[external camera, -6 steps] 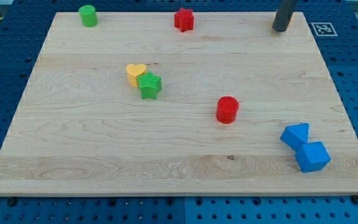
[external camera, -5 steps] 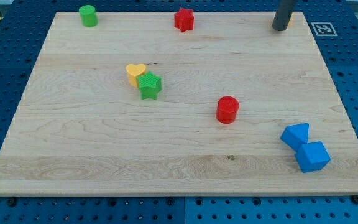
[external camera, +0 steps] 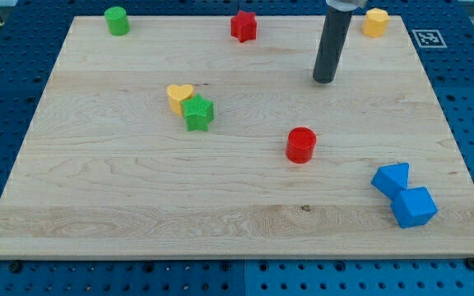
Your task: Place the arm right to the blue cube
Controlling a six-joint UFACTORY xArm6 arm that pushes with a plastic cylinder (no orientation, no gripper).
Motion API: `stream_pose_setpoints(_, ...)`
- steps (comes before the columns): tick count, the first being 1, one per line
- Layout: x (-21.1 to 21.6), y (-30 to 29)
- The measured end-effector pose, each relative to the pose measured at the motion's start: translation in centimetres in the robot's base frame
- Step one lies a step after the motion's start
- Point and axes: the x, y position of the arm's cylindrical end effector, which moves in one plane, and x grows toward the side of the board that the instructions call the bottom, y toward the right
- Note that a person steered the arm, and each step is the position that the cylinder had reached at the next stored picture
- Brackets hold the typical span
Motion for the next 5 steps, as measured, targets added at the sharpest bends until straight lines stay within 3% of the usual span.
stream_pose_setpoints(1, 2.9, 0.3)
stream_pose_setpoints(4, 16.6, 15.2)
stream_pose_setpoints(5, 21.3, 13.8)
